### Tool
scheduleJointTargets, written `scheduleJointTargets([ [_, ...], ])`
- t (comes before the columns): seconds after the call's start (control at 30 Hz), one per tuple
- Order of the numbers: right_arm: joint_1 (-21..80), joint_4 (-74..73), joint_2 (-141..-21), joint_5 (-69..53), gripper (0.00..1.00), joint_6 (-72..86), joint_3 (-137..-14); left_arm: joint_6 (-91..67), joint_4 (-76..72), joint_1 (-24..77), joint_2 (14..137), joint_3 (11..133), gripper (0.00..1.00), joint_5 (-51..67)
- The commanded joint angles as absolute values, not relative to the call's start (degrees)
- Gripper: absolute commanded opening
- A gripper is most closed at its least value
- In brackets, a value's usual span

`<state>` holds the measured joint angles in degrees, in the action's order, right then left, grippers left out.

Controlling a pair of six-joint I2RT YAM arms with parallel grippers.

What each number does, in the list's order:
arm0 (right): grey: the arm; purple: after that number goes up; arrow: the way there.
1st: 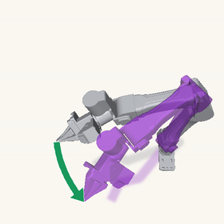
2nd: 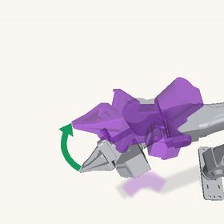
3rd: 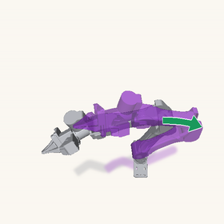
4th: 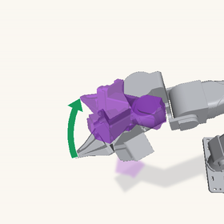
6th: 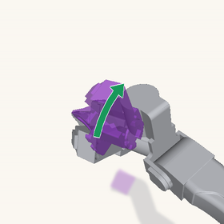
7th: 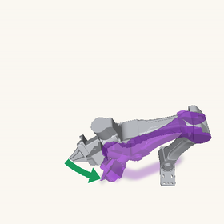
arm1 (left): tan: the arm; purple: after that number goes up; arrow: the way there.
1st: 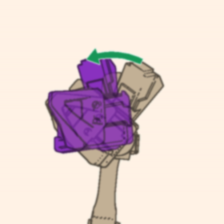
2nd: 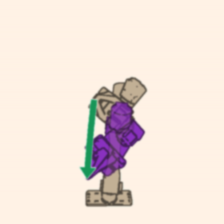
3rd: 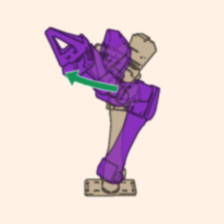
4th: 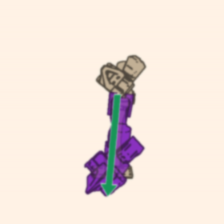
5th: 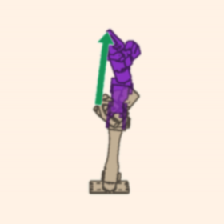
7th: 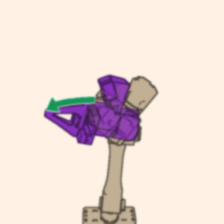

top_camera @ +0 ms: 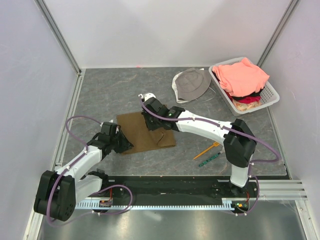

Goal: Fold the napkin into a case and place the utensils inside
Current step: Fold the rectangle-folded napkin at the center of the board.

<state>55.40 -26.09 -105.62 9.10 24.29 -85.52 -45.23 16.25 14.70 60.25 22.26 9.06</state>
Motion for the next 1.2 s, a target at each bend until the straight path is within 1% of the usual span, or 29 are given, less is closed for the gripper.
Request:
scheduleJointTargets([
  [0.0,56.78,-23.99,-107.40,7.91,0.00,27.15,-89.82,-47.02,16.44,14.41,58.63,22.59,0.25,7.47],
  [0.3,57.30,-22.42,-109.95,6.15,0.00,33.04,-91.84,-47.37,16.43,14.50,60.64,22.68,0.25,7.03],
  [0.47,57.39,-20.83,-111.88,4.93,0.00,35.94,-92.72,-48.07,17.31,14.50,58.81,23.03,0.24,7.12],
  [0.57,57.48,-20.30,-113.11,3.52,0.00,36.74,-93.07,-49.13,21.08,14.50,56.18,26.09,0.24,4.93],
  [0.6,57.57,-20.13,-113.29,2.99,0.00,36.74,-92.99,-49.91,23.53,14.41,55.64,26.89,0.24,2.14],
  [0.67,57.66,-19.52,-113.64,2.72,0.00,37.26,-92.81,-50.19,25.22,14.24,55.46,28.99,0.26,0.18],
  [0.73,57.83,-19.34,-114.08,2.29,0.00,37.44,-92.99,-49.48,25.40,13.98,56.51,29.70,0.26,-3.16],
  [0.8,58.01,-19.07,-114.34,1.93,0.00,37.79,-93.60,-49.31,25.40,13.27,59.83,30.50,0.26,-3.16],
  [1.0,58.27,-18.81,-116.36,2.20,0.00,39.20,-95.53,-49.13,24.26,13.18,67.23,30.06,0.20,-2.46],
  [1.17,58.27,-18.46,-118.47,2.20,0.00,39.46,-96.59,-49.57,22.94,13.10,66.10,27.60,0.19,-2.02],
])
